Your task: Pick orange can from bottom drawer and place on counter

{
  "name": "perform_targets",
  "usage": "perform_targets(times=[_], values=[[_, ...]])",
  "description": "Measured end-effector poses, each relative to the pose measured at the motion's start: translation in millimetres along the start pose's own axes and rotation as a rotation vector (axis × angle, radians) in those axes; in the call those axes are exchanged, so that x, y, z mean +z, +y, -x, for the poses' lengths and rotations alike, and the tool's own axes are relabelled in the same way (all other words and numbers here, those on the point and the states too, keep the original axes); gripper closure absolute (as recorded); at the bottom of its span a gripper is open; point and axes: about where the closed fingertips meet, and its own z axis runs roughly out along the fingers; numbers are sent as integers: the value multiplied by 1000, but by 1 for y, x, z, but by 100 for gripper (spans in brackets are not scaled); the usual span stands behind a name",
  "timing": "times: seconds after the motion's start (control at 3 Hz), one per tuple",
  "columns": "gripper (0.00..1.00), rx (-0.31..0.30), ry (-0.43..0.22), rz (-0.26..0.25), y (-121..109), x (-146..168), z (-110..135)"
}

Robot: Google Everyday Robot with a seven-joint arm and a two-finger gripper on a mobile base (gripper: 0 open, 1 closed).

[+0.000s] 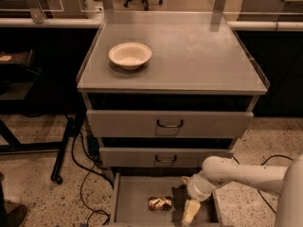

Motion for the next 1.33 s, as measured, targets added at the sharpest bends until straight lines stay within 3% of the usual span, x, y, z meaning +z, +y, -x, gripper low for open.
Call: perform_targets(times=[0.67,1.0,1.33], values=[[0,-9,-31,-7,2,7,-1],[0,16,-99,-13,-11,29,-7],[0,25,-172,13,-41,74,-10]])
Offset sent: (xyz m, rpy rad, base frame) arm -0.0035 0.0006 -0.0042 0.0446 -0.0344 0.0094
